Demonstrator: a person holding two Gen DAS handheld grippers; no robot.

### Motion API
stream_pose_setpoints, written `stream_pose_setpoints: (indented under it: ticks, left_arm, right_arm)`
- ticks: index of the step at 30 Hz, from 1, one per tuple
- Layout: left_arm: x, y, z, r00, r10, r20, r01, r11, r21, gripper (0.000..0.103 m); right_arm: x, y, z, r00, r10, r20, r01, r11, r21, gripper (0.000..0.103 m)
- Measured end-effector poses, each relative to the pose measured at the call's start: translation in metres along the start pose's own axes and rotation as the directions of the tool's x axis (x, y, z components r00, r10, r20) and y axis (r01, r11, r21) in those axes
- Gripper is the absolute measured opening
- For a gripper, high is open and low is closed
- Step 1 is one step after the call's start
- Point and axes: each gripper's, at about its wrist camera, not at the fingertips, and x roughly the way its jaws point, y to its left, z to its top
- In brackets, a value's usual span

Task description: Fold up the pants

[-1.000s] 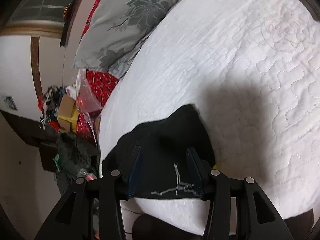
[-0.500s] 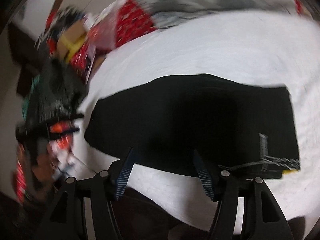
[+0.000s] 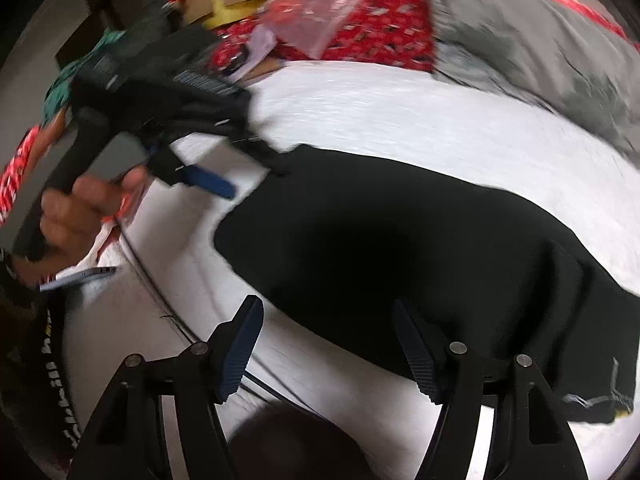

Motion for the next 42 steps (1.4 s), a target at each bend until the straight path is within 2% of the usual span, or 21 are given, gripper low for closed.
stream_pose_setpoints:
  ticks: [3, 6, 12, 20, 26, 30, 34, 35, 36, 37, 38, 40, 42]
  left_arm:
    - [0.008, -0.006, 0.015, 0.999, -0.010, -0.035, 0.011, 0.999, 0.052, 0.078]
    - [0.018, -0.013, 0.028, 0.998, 0.002, -0.069, 0.005, 0.994, 0.109, 0.078]
    - [0.031, -0.018, 0.045, 0.994, 0.002, -0.111, 0.018, 0.984, 0.179, 0.083]
    - [0.042, -0.019, 0.059, 0.987, -0.064, -0.150, 0.089, 0.982, 0.164, 0.086]
    - [0.048, -0.027, 0.057, 0.984, -0.024, -0.179, 0.059, 0.979, 0.195, 0.086]
    - [0.049, -0.024, 0.058, 0.980, -0.038, -0.196, 0.073, 0.982, 0.172, 0.086]
    - [0.051, -0.026, 0.060, 0.982, -0.027, -0.186, 0.058, 0.985, 0.161, 0.086]
    - [0.051, -0.027, 0.060, 0.985, -0.024, -0.174, 0.052, 0.986, 0.157, 0.084]
    - [0.050, -0.028, 0.058, 0.987, -0.021, -0.157, 0.046, 0.987, 0.157, 0.069]
    - [0.048, -0.030, 0.056, 0.990, -0.015, -0.141, 0.038, 0.986, 0.162, 0.057]
    - [0.048, -0.031, 0.054, 0.992, 0.003, -0.127, 0.019, 0.986, 0.166, 0.044]
    - [0.047, -0.029, 0.049, 0.994, 0.009, -0.104, 0.005, 0.991, 0.135, 0.038]
    - [0.043, -0.025, 0.043, 0.995, -0.034, -0.091, 0.040, 0.997, 0.069, 0.031]
  right_arm:
    - [0.010, 0.024, 0.000, 1.000, -0.018, 0.012, 0.019, 0.999, -0.046, 0.071]
    - [0.021, 0.043, -0.001, 0.997, -0.076, 0.027, 0.078, 0.993, -0.085, 0.071]
    - [0.045, 0.056, 0.002, 0.983, -0.177, 0.039, 0.179, 0.980, -0.087, 0.072]
    - [0.064, 0.060, 0.014, 0.970, -0.243, 0.028, 0.245, 0.966, -0.085, 0.072]
    - [0.054, 0.064, 0.014, 0.972, -0.233, 0.019, 0.233, 0.969, -0.079, 0.072]
    - [0.057, 0.083, 0.010, 0.957, -0.287, 0.043, 0.290, 0.941, -0.175, 0.072]
    - [0.069, 0.086, 0.011, 0.945, -0.325, 0.036, 0.325, 0.924, -0.203, 0.069]
    - [0.069, 0.086, 0.013, 0.946, -0.320, 0.048, 0.322, 0.923, -0.210, 0.058]
    - [0.069, 0.086, 0.014, 0.948, -0.314, 0.054, 0.318, 0.923, -0.216, 0.050]
    - [0.068, 0.084, 0.016, 0.952, -0.301, 0.056, 0.306, 0.926, -0.220, 0.035]
    - [0.065, 0.080, 0.018, 0.959, -0.280, 0.049, 0.284, 0.936, -0.206, 0.026]
    - [0.058, 0.067, 0.023, 0.969, -0.245, 0.039, 0.248, 0.957, -0.148, 0.017]
    - [0.050, 0.054, 0.026, 0.982, -0.185, 0.027, 0.187, 0.978, -0.089, 0.015]
